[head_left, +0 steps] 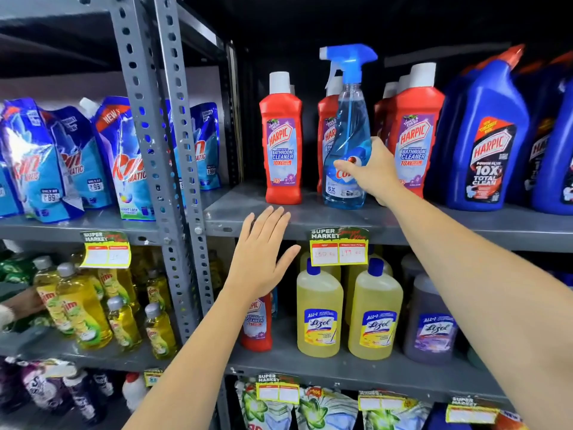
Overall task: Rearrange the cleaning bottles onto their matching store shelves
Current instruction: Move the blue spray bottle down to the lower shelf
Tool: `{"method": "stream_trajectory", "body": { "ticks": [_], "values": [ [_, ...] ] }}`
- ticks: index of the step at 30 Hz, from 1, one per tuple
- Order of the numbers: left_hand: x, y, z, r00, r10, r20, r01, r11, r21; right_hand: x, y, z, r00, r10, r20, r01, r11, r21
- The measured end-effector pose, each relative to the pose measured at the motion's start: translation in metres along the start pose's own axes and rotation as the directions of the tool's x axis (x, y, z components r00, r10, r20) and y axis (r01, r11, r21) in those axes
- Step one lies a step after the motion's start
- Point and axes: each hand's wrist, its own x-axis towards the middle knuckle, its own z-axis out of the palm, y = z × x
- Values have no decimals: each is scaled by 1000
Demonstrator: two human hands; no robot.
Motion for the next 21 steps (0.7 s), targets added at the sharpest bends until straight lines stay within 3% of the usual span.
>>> {"method": "stream_trajectory", "body": {
  "ticks": [8, 12, 17, 21],
  "values": [
    [-53, 17, 21, 998, -23, -63, 12, 983, -182, -60, -44, -20, 984, -158, -80, 173, 956, 236],
    [-122, 15, 64, 992, -66, 106, 92, 960, -265, -125, -50, -25, 982, -190, -9, 182, 924, 336],
    [-207, -1, 117, 893, -86, 442, 183, 966, -183, -212, 20, 13, 983, -20, 183, -45, 937, 347],
    [-244, -13, 137, 772, -69, 632, 135, 989, -56, -260, 92, 49, 935, 197, 294, -261, 945, 198]
  ]
}}
